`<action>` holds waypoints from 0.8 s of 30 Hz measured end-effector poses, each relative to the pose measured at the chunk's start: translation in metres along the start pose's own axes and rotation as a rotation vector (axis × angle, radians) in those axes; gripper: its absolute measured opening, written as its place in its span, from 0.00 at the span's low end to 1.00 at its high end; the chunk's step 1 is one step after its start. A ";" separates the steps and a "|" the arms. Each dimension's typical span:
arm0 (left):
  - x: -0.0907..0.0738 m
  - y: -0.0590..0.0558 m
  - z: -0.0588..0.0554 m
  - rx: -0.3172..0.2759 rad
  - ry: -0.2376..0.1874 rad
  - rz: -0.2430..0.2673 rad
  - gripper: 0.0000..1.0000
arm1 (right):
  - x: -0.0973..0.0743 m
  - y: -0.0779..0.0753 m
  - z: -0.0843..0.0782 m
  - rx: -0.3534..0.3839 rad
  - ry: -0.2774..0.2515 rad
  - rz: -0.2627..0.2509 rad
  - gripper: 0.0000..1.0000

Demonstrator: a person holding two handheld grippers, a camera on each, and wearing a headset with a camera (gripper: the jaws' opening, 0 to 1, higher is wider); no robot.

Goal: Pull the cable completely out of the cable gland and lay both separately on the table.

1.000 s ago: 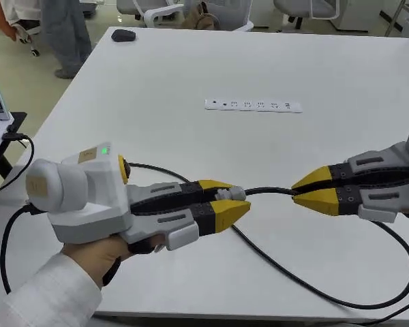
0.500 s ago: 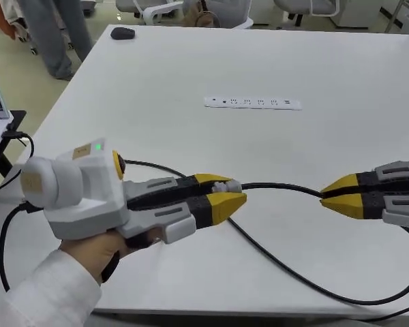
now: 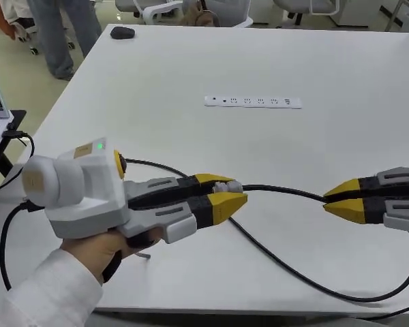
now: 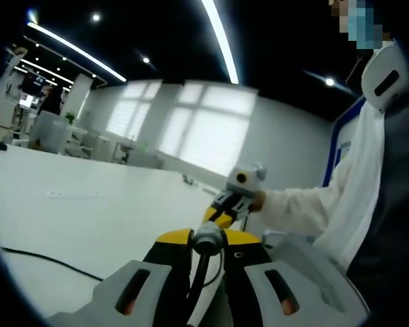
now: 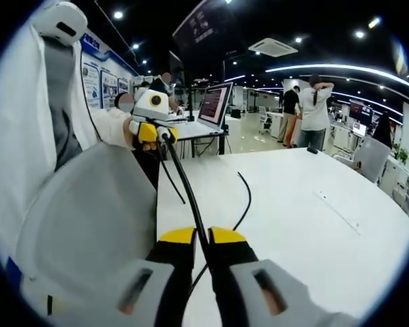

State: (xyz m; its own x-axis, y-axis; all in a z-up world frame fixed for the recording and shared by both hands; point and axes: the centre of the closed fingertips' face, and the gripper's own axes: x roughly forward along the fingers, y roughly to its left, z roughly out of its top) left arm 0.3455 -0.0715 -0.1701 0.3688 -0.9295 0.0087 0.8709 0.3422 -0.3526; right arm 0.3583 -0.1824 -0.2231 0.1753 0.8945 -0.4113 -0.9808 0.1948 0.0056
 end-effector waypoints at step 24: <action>0.001 -0.003 0.000 0.019 0.003 -0.011 0.18 | 0.027 0.031 0.084 -0.205 -0.074 0.105 0.19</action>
State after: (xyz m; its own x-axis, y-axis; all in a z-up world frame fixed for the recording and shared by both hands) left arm 0.3436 -0.0734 -0.1689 0.3580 -0.9337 0.0093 0.8809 0.3344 -0.3349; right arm 0.3403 -0.1184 -0.1575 0.0694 0.9342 -0.3501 -0.9894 0.0196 -0.1437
